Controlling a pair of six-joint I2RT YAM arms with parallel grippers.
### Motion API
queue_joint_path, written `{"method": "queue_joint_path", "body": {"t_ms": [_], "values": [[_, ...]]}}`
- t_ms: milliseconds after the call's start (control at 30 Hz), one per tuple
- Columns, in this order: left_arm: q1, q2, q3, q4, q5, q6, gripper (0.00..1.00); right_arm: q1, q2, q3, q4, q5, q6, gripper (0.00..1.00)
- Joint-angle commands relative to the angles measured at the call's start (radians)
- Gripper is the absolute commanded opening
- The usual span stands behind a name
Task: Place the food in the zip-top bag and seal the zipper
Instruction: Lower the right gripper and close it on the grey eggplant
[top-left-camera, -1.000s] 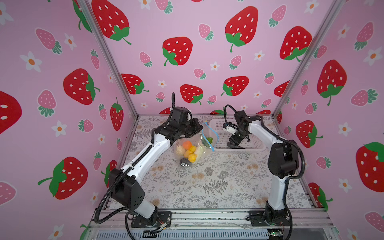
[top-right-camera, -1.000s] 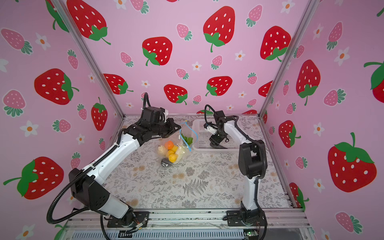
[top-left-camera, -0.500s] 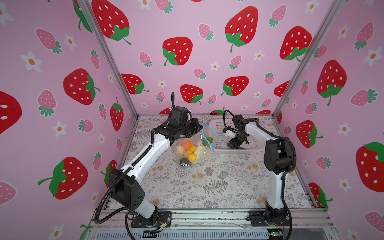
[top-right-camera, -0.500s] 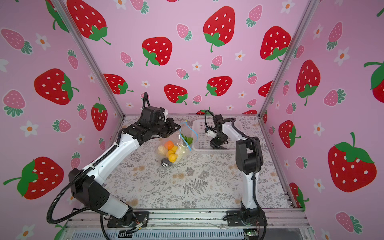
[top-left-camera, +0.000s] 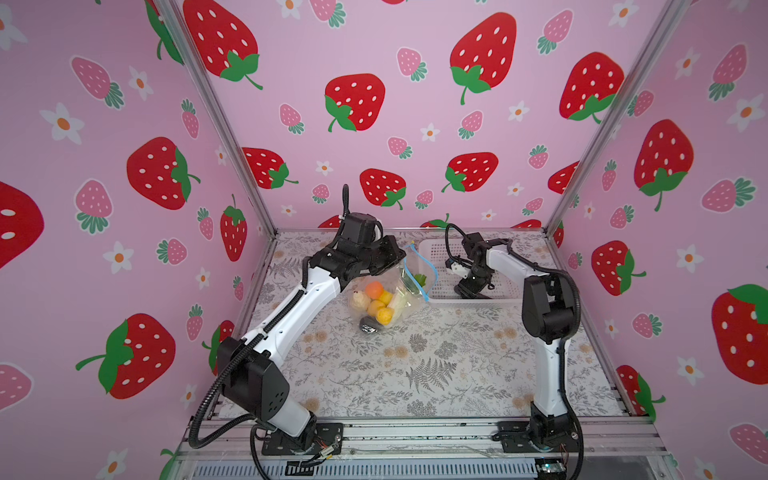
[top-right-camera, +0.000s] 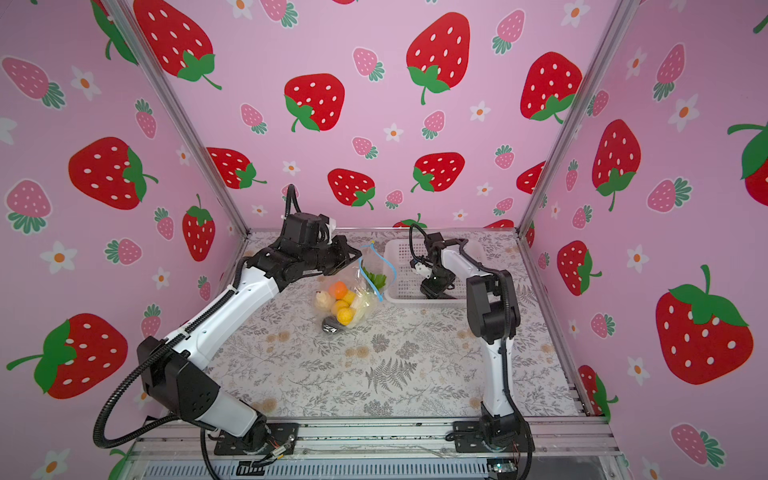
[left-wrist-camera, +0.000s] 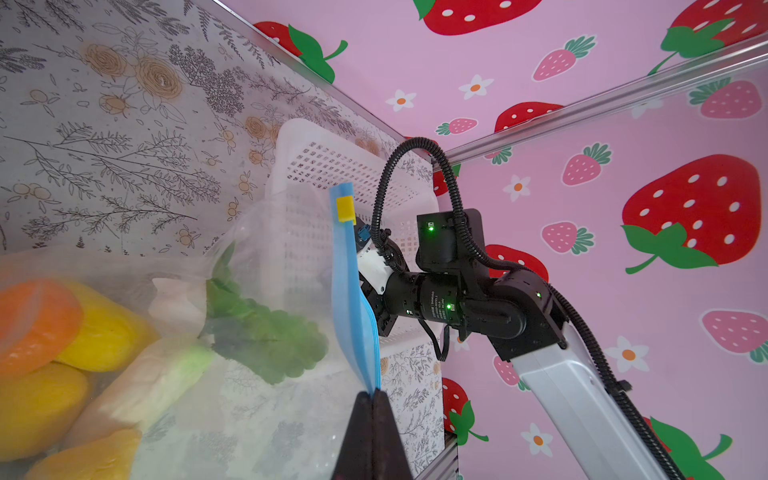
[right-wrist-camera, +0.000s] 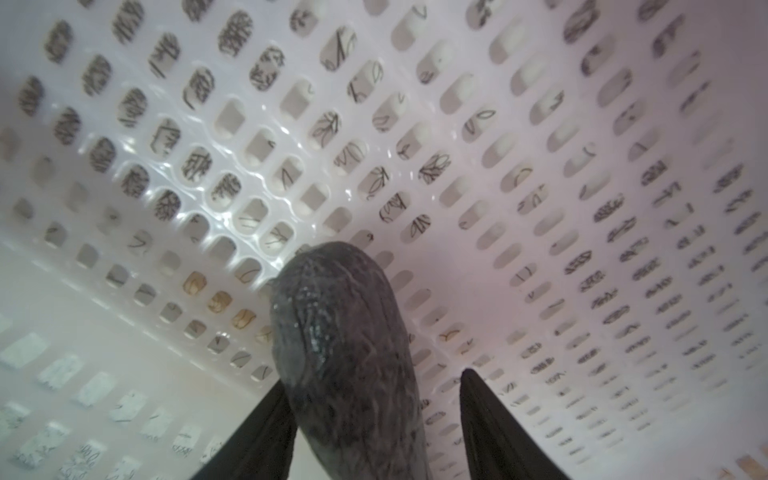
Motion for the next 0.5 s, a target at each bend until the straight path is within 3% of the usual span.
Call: {"method": "queue_joint_path", "body": {"t_ms": [0,467], "values": [[0.003,0.009,0.05,-0.009,0.002,0.004,0.0,0.001,0.037,0.056,-0.016,0.017,0.022,0.59],[0.003,-0.004,0.034,-0.007,-0.002,0.005,0.0,0.004,0.085,0.16,-0.032,0.042,0.116,0.46]]}}
